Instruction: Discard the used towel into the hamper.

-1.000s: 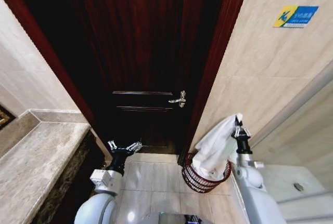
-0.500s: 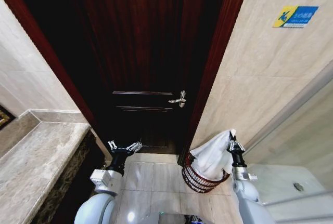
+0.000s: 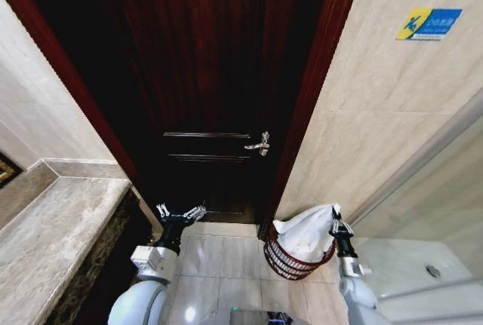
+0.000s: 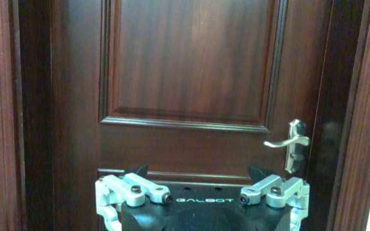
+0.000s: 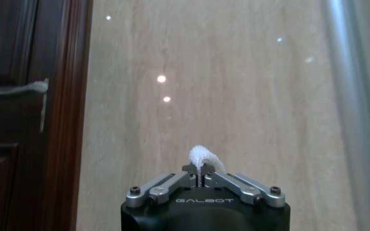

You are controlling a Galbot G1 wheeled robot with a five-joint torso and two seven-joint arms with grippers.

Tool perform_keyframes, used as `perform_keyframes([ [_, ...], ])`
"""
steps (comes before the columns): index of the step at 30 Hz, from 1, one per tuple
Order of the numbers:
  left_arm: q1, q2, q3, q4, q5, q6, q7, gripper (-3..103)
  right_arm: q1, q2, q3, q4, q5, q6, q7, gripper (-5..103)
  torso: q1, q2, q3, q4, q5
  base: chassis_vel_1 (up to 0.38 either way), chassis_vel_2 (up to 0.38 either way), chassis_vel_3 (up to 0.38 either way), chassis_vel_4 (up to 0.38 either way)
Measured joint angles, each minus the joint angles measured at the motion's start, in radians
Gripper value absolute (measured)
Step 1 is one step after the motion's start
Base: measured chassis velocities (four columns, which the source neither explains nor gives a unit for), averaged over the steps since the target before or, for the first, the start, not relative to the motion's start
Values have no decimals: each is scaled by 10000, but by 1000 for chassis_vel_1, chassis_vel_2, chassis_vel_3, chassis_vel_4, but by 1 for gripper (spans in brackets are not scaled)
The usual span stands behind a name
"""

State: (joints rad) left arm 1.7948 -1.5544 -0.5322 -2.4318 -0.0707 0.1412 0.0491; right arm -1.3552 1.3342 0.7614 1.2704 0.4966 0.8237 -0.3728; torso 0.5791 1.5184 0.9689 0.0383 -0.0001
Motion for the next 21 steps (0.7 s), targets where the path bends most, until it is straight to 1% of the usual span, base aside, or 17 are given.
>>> perform_keyframes([
  [6, 0, -1, 0, 0, 0, 0, 0, 100, -872, 173, 272, 901, 415, -3, 6, 2, 0, 0, 0, 0, -1, 0, 0, 0, 0],
  [13, 0, 0, 0, 0, 0, 0, 0, 100, -1147, 324, 313, 919, 526, -6, 4, 2, 0, 0, 0, 0, 1, 0, 0, 0, 0],
  [19, 0, 0, 0, 0, 0, -1, 0, 100, -716, 265, 136, 372, 506, -10, 57, 2, 0, 0, 1, 0, 2, 0, 0, 0, 0],
  [20, 0, 0, 0, 0, 0, 0, 0, 100, -459, 210, 58, 150, 467, -10, 93, 2, 0, 0, 1, 0, 1, 0, 0, 0, 0],
  [21, 0, 1, 0, 0, 0, 0, 0, 100, 92, 156, -26, -426, 257, -10, 116, 2, 1, 0, 1, 1, 1, 0, 0, 0, 0],
])
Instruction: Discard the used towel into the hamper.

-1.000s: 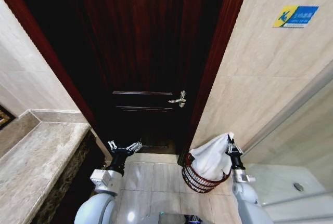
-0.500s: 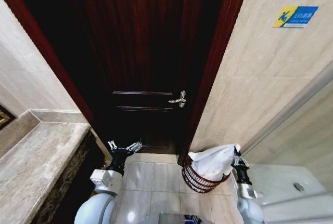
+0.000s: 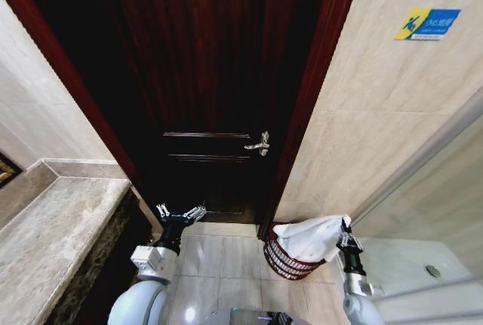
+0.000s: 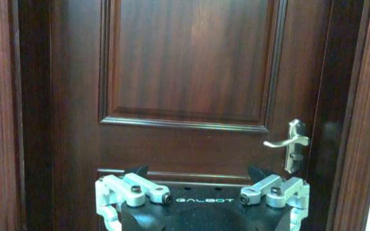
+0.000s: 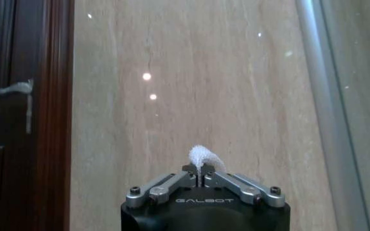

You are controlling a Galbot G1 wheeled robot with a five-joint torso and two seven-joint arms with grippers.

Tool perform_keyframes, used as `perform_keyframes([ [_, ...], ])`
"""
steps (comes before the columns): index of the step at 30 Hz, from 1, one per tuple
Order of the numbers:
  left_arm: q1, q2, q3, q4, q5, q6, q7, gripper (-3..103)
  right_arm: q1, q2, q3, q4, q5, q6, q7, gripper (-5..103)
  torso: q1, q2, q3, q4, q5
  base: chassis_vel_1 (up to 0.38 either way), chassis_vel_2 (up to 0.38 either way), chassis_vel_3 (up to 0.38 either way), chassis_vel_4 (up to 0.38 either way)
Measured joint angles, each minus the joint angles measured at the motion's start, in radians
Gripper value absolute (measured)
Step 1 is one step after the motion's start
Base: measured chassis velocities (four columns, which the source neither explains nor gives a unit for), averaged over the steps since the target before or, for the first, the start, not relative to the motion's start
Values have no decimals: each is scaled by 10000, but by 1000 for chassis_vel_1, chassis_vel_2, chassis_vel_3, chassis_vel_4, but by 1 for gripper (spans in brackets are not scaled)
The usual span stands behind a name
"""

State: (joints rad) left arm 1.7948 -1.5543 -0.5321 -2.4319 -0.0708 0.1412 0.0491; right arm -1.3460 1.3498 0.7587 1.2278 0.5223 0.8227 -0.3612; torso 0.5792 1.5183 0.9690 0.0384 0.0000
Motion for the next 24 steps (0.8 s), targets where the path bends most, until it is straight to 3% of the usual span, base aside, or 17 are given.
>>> perform_keyframes([
  [5, 0, -2, 0, 0, 0, 0, 0, 100, 738, -150, -215, -1169, -226, 1, -10, 2, 1, 0, 0, -1, -2, 0, 0, 0, 0],
  [10, 0, 0, 0, 0, 0, 0, 0, 100, 2180, -325, -529, -3704, -419, 0, -212, 2, 1, 0, 0, 0, -1, 0, 0, 0, 0],
  [24, 0, 0, -1, 0, 0, 0, 0, 100, 2945, 67, -842, -5382, -975, 0, -510, 2, 1, 0, 0, -1, -1, 0, 0, 0, 0],
])
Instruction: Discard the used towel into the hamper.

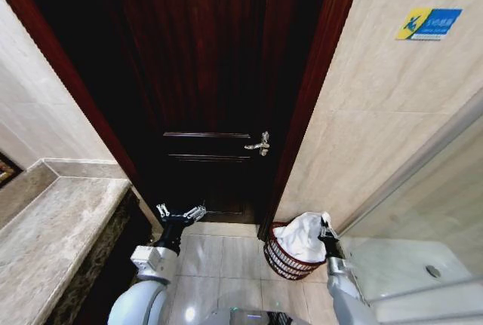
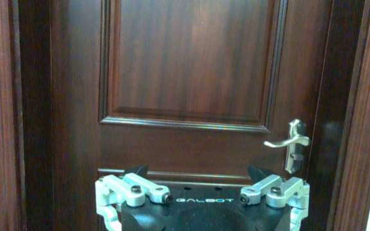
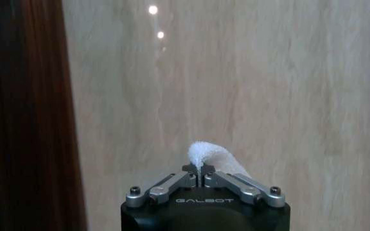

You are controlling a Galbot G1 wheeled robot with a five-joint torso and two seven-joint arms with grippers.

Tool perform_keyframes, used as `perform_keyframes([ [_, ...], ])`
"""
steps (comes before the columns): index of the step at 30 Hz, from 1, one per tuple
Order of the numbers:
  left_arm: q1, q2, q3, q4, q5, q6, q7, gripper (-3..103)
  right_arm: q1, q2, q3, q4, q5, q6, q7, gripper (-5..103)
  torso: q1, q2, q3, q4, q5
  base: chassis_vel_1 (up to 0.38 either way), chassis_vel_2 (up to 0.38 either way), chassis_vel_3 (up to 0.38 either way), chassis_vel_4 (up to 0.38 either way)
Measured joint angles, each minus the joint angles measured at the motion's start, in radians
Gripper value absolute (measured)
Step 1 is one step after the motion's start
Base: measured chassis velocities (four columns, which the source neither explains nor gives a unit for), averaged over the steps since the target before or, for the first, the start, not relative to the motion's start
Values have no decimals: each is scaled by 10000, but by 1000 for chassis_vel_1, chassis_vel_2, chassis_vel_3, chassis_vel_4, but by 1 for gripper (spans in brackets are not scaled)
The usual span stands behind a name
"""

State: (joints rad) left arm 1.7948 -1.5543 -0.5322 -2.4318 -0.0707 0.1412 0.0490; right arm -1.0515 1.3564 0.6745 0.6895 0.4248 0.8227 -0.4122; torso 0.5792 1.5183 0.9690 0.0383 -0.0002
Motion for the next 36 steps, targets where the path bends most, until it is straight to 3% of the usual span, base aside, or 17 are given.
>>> perform_keyframes([
  [15, 0, 0, 0, 0, 0, 0, 1, 100, 905, 727, -168, -2326, -158, -216, -808, 2, -1, 0, -1, 1, 1, 0, 0, 0, 0],
  [22, 0, 0, 0, 0, 0, 0, 1, 100, 1335, 796, -161, -2950, -177, -1151, -633, 2, -1, 0, -1, 0, 2, 0, 0, 0, 0],
  [25, 0, 0, 0, 0, 0, 0, 1, 100, 1617, 670, -149, -3409, -673, -1712, 136, 2, -1, 0, -1, 1, 1, 0, 0, 0, 0],
  [36, 0, 0, 0, 0, 0, 0, 0, 100, 2140, 429, -113, -4142, -1487, -3252, 634, 2, -1, 0, -1, 0, 1, 0, 0, 0, 0],
])
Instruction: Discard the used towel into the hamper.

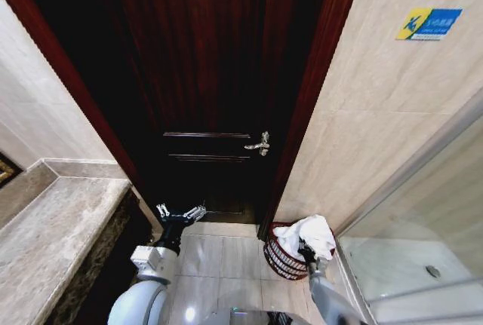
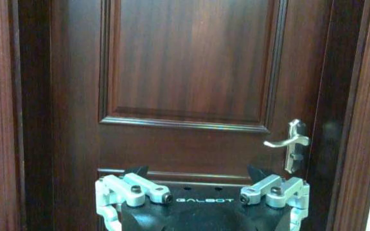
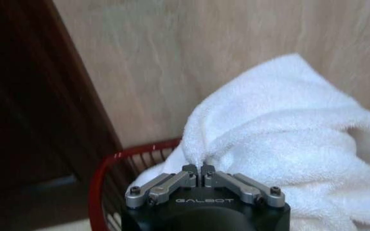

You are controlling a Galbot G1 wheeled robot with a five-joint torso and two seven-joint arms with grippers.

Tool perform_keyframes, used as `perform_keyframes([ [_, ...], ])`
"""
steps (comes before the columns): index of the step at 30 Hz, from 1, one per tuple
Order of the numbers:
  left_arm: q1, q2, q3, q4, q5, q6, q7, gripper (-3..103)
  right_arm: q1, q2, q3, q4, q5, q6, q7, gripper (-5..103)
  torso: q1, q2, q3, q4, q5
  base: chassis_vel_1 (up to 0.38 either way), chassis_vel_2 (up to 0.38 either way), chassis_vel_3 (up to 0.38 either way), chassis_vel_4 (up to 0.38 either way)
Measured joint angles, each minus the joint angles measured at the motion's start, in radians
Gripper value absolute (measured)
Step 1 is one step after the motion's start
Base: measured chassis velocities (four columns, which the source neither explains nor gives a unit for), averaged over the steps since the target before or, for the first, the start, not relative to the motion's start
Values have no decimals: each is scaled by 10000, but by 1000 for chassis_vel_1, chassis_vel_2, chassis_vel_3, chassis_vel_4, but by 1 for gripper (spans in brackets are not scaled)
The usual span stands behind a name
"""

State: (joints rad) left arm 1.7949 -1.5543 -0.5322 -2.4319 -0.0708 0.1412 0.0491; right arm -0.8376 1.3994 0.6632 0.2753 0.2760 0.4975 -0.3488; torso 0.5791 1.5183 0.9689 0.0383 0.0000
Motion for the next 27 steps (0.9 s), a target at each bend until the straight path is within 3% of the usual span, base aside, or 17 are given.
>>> perform_keyframes([
  [6, -1, 0, 0, 0, 0, 0, 0, 100, 154, -17, 0, -244, -81, -771, -17, 2, 0, 0, 0, 0, 3, 0, 0, 0, 0],
  [12, 0, 0, 0, 0, 0, 0, 0, 100, 578, -198, 97, -741, -907, -2103, 499, 2, 0, 0, 0, 0, 0, 0, 0, 0, 0],
  [27, 0, 0, 0, 0, 0, 0, 0, 100, 1662, -385, 206, -1468, -1264, -4587, 742, 2, 1, 0, 0, 1, 0, 0, 0, 0, 0],
])
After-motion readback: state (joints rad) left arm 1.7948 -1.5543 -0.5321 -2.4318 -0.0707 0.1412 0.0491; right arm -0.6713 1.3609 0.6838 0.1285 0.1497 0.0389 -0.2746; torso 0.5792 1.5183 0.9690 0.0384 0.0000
